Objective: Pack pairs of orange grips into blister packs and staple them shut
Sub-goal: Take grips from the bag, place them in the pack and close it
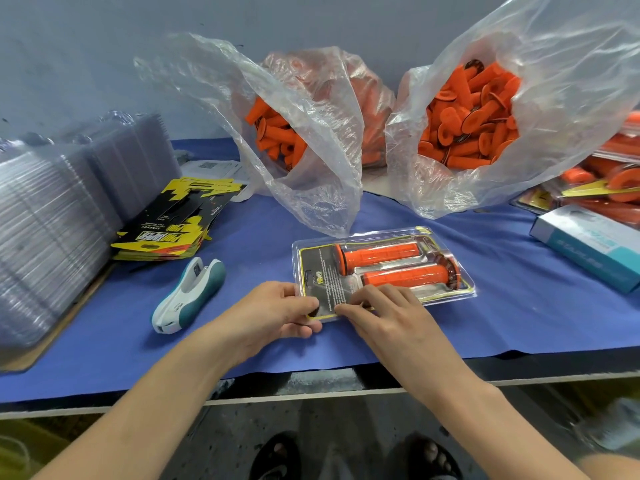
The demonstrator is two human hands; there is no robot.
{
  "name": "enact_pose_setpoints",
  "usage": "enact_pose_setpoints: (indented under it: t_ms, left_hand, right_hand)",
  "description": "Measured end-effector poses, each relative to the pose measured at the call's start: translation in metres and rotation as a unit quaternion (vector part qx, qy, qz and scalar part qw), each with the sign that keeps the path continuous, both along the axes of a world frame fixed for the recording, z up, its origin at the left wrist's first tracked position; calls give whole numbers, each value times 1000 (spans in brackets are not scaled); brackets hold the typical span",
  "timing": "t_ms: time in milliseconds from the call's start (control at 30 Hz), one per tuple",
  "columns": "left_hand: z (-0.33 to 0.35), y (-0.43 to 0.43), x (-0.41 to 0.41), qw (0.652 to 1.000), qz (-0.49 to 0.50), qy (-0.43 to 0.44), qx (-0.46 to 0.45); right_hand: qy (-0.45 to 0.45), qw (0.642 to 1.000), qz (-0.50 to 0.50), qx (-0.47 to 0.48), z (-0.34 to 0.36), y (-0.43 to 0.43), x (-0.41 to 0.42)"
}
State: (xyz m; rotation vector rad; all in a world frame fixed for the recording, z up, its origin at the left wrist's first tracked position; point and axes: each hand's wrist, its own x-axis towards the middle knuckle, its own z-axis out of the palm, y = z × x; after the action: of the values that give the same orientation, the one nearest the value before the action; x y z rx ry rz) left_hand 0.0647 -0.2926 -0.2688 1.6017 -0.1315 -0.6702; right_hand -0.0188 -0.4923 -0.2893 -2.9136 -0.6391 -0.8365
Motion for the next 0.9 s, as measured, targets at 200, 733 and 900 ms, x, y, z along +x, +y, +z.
enact_pose_setpoints:
  t_ms: [200,733,900]
  left_hand:
    - [5,-7,-6,988,65,-107,96]
    - [-5,-17,-24,585,-71,-734,338]
    - [-2,-5,-18,600,-69,-714,356]
  right_hand:
    - [6,1000,6,14,0,-1,1]
    - [3,999,10,40,1,-16,1]
    - [-29,996,-72,49,3,-63,-3]
